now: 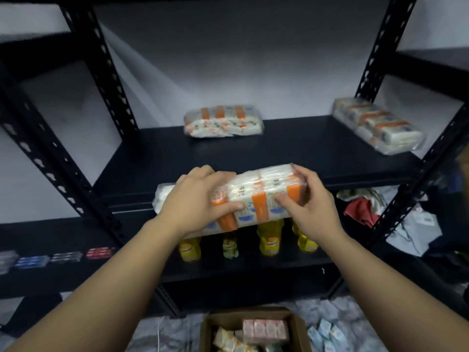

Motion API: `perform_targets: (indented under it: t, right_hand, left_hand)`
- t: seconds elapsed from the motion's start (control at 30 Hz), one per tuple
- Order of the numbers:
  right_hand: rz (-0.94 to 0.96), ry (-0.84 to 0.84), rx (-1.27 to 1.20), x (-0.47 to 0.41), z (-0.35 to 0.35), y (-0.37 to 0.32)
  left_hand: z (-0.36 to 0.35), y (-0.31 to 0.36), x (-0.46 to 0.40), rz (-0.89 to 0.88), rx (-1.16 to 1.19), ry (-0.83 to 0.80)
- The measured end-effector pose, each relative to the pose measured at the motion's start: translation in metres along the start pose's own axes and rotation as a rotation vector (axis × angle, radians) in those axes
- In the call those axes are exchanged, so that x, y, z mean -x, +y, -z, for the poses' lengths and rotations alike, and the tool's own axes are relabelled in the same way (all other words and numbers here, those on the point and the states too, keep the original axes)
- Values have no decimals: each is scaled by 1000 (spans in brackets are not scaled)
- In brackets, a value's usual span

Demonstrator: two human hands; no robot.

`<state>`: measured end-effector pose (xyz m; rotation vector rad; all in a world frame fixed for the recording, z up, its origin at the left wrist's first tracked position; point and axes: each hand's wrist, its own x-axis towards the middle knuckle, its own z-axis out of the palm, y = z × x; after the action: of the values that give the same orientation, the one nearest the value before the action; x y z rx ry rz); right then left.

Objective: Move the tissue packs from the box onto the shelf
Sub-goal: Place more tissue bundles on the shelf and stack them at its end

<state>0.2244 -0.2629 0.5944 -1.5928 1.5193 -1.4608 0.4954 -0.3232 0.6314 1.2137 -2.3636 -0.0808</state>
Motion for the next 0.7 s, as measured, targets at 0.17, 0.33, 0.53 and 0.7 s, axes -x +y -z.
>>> perform_targets:
  t: [0.17,0.33,0.53,0.7]
  right_hand:
    - [1,1,1,-40,-10,-20]
    - [-68,-21,-14,-69,-31,-18]
    - [-90,1,11,-93,-45,-13]
    - [-120,28,30,-107,-47,-10]
  left_hand:
    - [30,-18,-43,2,-73,-51]
    - [32,-40,-75,10,-124,-131]
    - [30,-49,-101,32,-112,-95]
    - [31,-54,-117,73,-158,-99]
